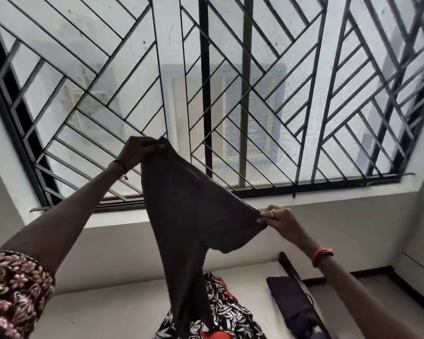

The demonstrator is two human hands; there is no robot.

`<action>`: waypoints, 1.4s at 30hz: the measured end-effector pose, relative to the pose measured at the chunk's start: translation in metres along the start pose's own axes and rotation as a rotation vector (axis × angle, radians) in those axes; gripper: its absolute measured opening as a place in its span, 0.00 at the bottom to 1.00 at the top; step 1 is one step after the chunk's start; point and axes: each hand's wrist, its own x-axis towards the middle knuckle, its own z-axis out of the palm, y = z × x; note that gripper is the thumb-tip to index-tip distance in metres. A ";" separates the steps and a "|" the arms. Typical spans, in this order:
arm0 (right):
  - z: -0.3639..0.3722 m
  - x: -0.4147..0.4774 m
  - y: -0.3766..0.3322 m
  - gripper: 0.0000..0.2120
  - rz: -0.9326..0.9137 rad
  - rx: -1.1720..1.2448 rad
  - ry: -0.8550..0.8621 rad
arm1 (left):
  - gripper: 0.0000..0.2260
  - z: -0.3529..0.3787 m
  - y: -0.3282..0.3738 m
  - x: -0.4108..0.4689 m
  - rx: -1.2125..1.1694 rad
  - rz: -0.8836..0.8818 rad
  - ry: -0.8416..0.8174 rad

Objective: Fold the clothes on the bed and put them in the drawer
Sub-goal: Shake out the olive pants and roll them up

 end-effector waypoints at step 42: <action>0.017 -0.045 -0.014 0.04 0.584 0.420 0.183 | 0.10 0.047 -0.026 -0.180 0.181 -0.044 0.227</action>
